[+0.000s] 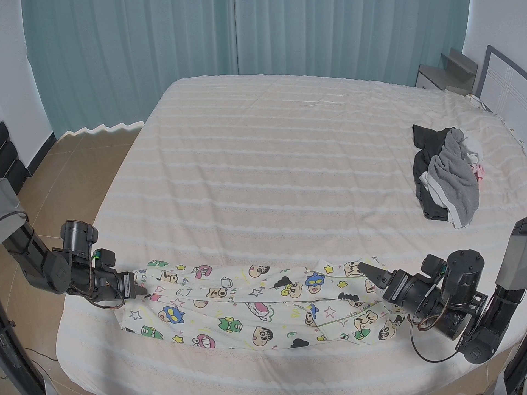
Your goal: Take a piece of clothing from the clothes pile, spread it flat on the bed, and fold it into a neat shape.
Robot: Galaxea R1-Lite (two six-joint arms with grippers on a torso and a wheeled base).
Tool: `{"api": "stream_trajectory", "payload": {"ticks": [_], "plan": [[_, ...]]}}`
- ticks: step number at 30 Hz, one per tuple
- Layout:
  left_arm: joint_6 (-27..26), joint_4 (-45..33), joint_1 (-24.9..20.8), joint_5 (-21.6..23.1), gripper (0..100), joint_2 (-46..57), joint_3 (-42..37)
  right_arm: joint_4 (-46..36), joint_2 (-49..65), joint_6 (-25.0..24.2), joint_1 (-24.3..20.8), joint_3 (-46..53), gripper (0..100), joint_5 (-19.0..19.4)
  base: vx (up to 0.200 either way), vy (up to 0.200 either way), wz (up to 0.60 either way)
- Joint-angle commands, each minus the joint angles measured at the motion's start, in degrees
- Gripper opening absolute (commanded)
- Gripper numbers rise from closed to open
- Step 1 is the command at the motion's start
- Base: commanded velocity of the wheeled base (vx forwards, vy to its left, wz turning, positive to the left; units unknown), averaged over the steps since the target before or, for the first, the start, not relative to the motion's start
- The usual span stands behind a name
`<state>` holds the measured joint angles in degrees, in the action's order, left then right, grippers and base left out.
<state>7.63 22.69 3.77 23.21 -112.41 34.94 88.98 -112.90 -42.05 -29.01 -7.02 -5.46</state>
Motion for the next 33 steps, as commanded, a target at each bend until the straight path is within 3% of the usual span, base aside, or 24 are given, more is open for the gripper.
{"api": "stream_trajectory", "payload": {"ticks": [1,9,16,23,27,33], "plan": [[0.02,-0.19,3.79,2.28,0,2.63,-0.49,0.76,0.13,-0.05,0.19,-0.01,100,0.1,0.0,0.0,0.0],[0.1,-2.3,13.37,8.96,0,5.53,0.39,0.76,0.22,0.03,0.89,-0.19,100,0.1,0.0,0.0,0.0],[0.54,-5.55,25.15,18.27,0,6.94,3.12,0.76,0.13,-0.05,1.15,-0.19,100,0.1,0.0,0.0,0.0],[0.54,-15.39,34.64,27.06,0,8.52,9.97,0.76,0.05,-0.05,1.77,-0.27,100,0.19,0.0,0.0,0.0],[0.54,-19.96,38.16,28.47,0,8.0,13.84,0.76,-0.04,-0.05,1.86,-0.36,100,0.19,0.0,0.0,0.0],[0.54,-22.07,38.42,28.38,0,10.19,14.46,0.76,-0.13,-0.05,1.94,-0.36,100,0.19,0.0,0.0,0.0]]}}
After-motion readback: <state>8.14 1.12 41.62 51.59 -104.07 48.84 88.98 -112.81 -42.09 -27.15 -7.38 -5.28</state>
